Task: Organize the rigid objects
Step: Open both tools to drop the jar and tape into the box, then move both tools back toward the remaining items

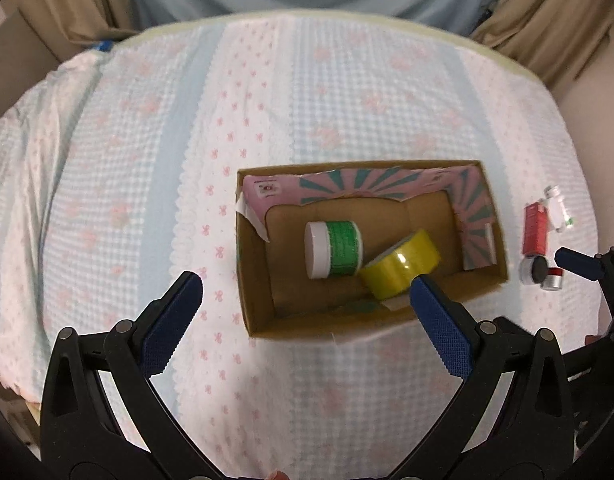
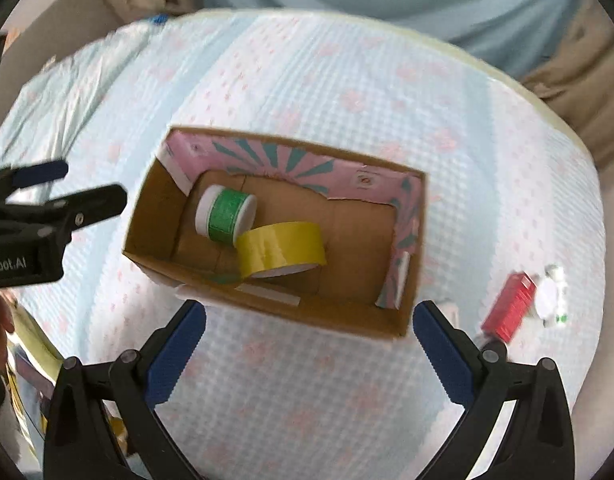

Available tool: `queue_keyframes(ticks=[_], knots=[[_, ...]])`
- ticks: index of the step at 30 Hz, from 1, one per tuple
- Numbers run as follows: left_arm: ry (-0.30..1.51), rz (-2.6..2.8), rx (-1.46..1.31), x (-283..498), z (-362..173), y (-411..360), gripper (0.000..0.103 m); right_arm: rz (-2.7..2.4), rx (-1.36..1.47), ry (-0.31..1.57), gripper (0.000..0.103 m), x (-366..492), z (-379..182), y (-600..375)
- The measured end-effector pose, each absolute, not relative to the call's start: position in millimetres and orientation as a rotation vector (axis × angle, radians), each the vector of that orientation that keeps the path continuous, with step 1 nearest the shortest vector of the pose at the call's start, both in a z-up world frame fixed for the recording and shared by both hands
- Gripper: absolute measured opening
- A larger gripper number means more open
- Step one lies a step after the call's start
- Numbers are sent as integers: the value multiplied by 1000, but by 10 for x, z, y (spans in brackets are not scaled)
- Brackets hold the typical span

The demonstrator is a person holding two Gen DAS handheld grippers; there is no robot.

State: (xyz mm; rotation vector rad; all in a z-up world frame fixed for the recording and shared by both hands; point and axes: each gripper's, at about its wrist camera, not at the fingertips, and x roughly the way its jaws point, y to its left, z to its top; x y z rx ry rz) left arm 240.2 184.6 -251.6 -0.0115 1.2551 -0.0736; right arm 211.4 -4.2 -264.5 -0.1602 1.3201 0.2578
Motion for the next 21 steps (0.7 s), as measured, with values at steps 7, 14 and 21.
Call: queue_keyframes(ticks=[7,14,21], knots=[[1151,-108,-15,2037,-2057,1671,103,169,-32,1296,103,1802,-2241,-397],[1106,-156,28,1806,-1776,1214,103,60,84,1243,103,1465,-1920,-1028],[1061,-189,47,1655,-1559,478,103,-16,174,1200,103,1189,-1737,-1885]])
